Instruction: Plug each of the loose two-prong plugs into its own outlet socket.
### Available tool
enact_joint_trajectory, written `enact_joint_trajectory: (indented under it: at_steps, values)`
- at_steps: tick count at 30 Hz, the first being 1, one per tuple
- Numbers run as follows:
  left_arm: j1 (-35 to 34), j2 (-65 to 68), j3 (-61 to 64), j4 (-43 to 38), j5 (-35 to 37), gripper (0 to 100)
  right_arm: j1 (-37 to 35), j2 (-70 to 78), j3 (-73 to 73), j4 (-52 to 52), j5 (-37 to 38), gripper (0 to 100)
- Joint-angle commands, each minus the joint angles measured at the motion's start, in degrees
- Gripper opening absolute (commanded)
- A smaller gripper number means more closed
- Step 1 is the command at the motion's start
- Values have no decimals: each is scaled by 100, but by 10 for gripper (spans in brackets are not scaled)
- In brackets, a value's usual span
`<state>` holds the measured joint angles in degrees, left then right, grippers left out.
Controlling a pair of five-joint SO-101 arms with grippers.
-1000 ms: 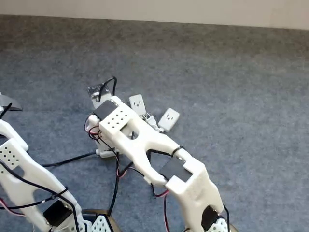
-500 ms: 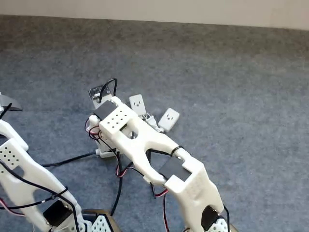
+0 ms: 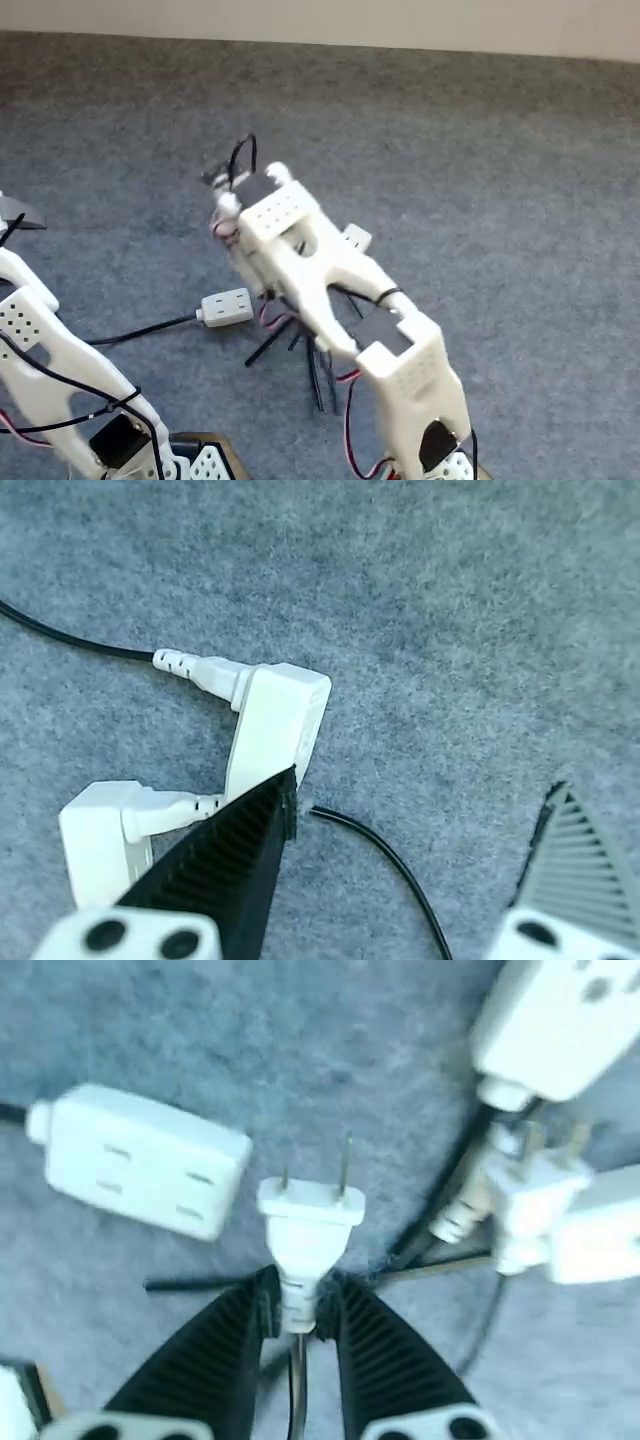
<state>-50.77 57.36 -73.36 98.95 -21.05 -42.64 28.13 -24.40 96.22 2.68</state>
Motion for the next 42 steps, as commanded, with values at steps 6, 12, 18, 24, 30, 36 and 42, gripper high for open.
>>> enact_joint_trajectory:
  at_steps: [6, 12, 18, 24, 30, 36, 42]
  values:
    - [321, -963, 101, 273, -519, 368, 479, -1912, -532, 479, 2057, 6]
    - [910, -3301, 2756, 264, -914, 368, 470, -3037, 1024, 435, 2330, 6]
    - [2000, -6079, 5648, 255, -941, 372, 426, -5209, 3222, -1358, 2040, 6]
    - [3345, -8760, 7820, 193, -1029, 373, -127, -7767, 6607, -3556, 1741, 6]
    - [4013, -10765, 9719, -993, -273, 405, -673, -8462, 8497, -4778, 1380, 6]
    - [4629, -12180, 11424, -2075, 519, 404, -1103, -7934, 8567, -5033, 1152, 6]
    - [4919, -13314, 13051, -2857, 765, 404, -1121, -7776, 8567, -5059, 1134, 6]
